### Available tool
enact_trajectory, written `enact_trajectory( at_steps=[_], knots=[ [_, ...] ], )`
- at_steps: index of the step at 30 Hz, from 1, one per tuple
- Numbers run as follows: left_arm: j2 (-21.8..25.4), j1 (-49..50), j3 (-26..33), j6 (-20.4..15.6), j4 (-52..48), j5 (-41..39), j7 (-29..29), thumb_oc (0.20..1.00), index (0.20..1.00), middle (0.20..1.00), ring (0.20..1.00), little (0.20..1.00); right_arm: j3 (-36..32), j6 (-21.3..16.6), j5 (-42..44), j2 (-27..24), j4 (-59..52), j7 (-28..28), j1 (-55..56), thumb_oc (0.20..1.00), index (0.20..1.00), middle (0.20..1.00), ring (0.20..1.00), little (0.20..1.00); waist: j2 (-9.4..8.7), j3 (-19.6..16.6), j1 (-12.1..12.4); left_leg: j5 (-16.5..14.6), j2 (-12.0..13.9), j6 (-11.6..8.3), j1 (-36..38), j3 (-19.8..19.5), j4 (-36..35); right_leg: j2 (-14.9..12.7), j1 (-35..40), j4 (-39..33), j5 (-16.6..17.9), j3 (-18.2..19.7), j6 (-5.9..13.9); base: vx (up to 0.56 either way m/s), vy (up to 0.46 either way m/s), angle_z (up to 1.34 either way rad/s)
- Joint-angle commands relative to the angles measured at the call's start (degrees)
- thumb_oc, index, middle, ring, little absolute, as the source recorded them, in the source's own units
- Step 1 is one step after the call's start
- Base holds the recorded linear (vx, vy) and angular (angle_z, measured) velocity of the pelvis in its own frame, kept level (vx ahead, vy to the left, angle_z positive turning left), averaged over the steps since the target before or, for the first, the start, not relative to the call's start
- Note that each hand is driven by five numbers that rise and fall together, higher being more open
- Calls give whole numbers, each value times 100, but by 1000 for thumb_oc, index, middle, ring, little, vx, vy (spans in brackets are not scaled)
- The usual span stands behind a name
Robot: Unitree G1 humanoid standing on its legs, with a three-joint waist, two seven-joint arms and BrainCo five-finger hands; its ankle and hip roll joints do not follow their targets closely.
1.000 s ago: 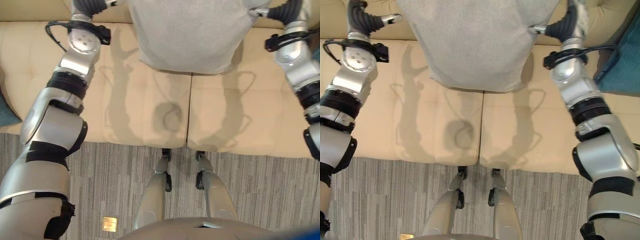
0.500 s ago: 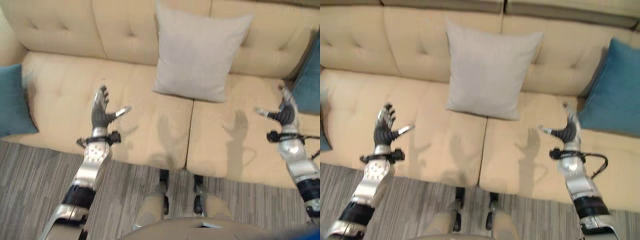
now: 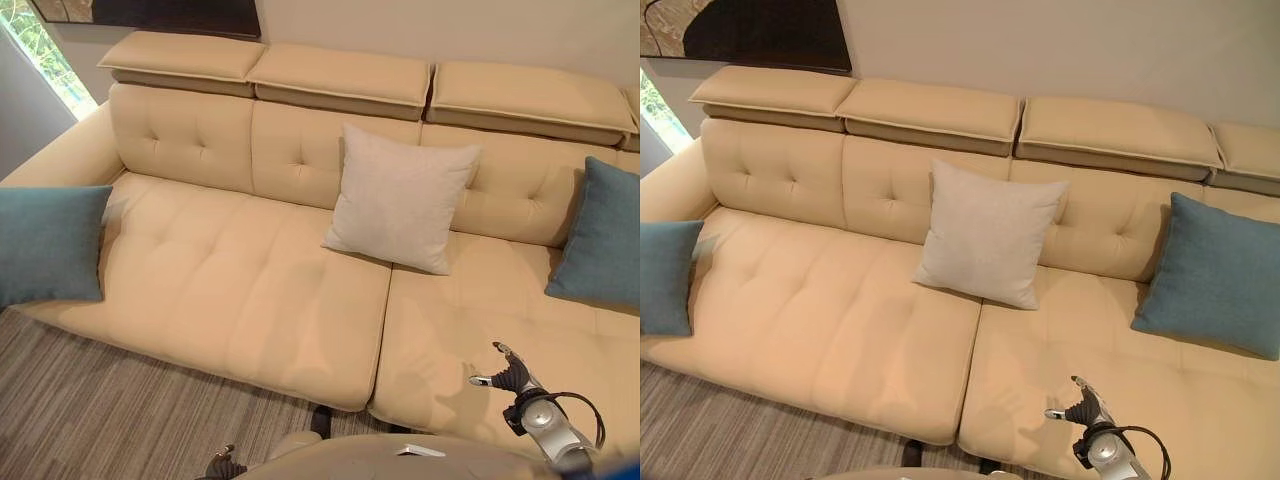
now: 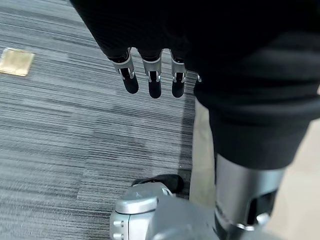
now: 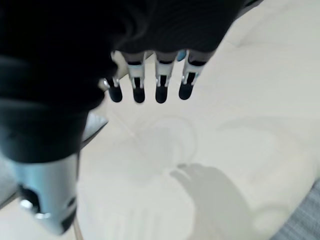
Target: Pick up all the scattered cushions and arrange them neatly on the sofa.
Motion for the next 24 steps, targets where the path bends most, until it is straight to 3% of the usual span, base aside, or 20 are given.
enact_trajectory(
  at_steps=[1, 6, 8, 9, 10, 12, 15, 17, 19, 21, 24],
  knots=[
    [243, -460, 67, -78, -258, 199, 123, 1000, 1000, 1000, 1000, 1000, 29, -6, 226, -22, 215, -61, -274, 1000, 1000, 1000, 1000, 1000, -212, 192, 151, -552, 48, -166, 359, 19, 94, -400, 183, 58, -143, -136, 529, -2, 112, 1],
    [313, -607, -21, -37, -149, 236, 171, 1000, 1000, 1000, 1000, 1000, 199, 247, 178, 277, 1133, -62, -491, 1000, 1000, 1000, 1000, 1000, -251, 451, 356, -607, -95, 5, 414, -165, 170, -564, -23, 762, -187, -58, 600, -103, 79, -1],
    [391, -850, -243, -41, -239, 250, 240, 1000, 1000, 1000, 1000, 1000, 222, 278, 307, 372, 1149, -127, -580, 1000, 1000, 1000, 1000, 1000, -279, 567, 321, -554, -137, 48, 216, -390, 258, -366, -264, 1104, -347, 462, 571, -200, -15, 24],
    [429, -1041, -423, -17, -331, 223, 326, 1000, 1000, 1000, 1000, 1000, 229, 275, 507, 425, 1143, -160, -595, 1000, 1000, 1000, 1000, 1000, -308, 562, 198, -451, -222, 79, -120, -706, 368, 89, -390, 1405, -665, 1217, 436, -170, -37, 94],
    [414, -1127, -464, -22, -362, 213, 332, 1000, 1000, 1000, 1000, 1000, 220, 285, 591, 441, 1167, -161, -587, 1000, 1000, 1000, 1000, 1000, -322, 527, 169, -402, -284, 73, -255, -871, 412, 229, -370, 1353, -749, 1515, 398, -148, -75, 168],
    [378, -1197, -528, -39, -372, 142, 366, 1000, 1000, 1000, 1000, 1000, 307, 285, 631, 449, 1134, -175, -613, 1000, 1000, 1000, 1000, 1000, -368, 571, 202, -306, -363, 35, -384, -1072, 432, 222, -257, 1172, -741, 1474, 276, -83, -149, 205],
    [207, -1395, -648, -35, -367, -105, 411, 1000, 1000, 1000, 1000, 1000, 360, 251, 710, 369, 1066, -263, -741, 1000, 1000, 1000, 1000, 1000, -337, 627, 182, 32, -352, -277, -871, -1494, 560, 362, -75, 500, -719, 1207, 113, -156, -239, 95],
    [153, -1436, -690, -37, -359, -139, 432, 1000, 1000, 1000, 1000, 1000, 342, 253, 744, 267, 1107, -278, -790, 1000, 1000, 1000, 1000, 1000, -318, 738, 187, 150, -354, -375, -1127, -1494, 697, 375, -33, 341, -653, 986, 90, -224, -153, 193],
    [141, -1469, -691, -31, -340, -153, 445, 1000, 1000, 1000, 1000, 1000, 332, 282, 744, 196, 1163, -293, -831, 1000, 1000, 1000, 1000, 1000, -351, 820, 130, 92, -325, -347, -1383, -1113, 953, 319, -31, 215, -556, 747, 85, -256, -91, 120],
    [141, -1400, -685, -9, -345, -9, 501, 1000, 1000, 1000, 1000, 1000, 279, 344, 767, 232, 1302, -267, -761, 1000, 1000, 1000, 1000, 1000, -468, 837, 53, -267, -138, -247, -1351, -334, 1378, 186, -3, 128, -471, 428, 57, -192, -47, 104],
    [136, -1321, -611, 22, -279, 15, 476, 1000, 1000, 1000, 1000, 1000, 197, 362, 819, 316, 1426, -202, -668, 1000, 1000, 1000, 1000, 1000, -532, 788, -47, -550, -92, -195, -1116, -49, 1525, 57, -51, 182, -450, 125, 37, -72, 17, 90]
  ],
)
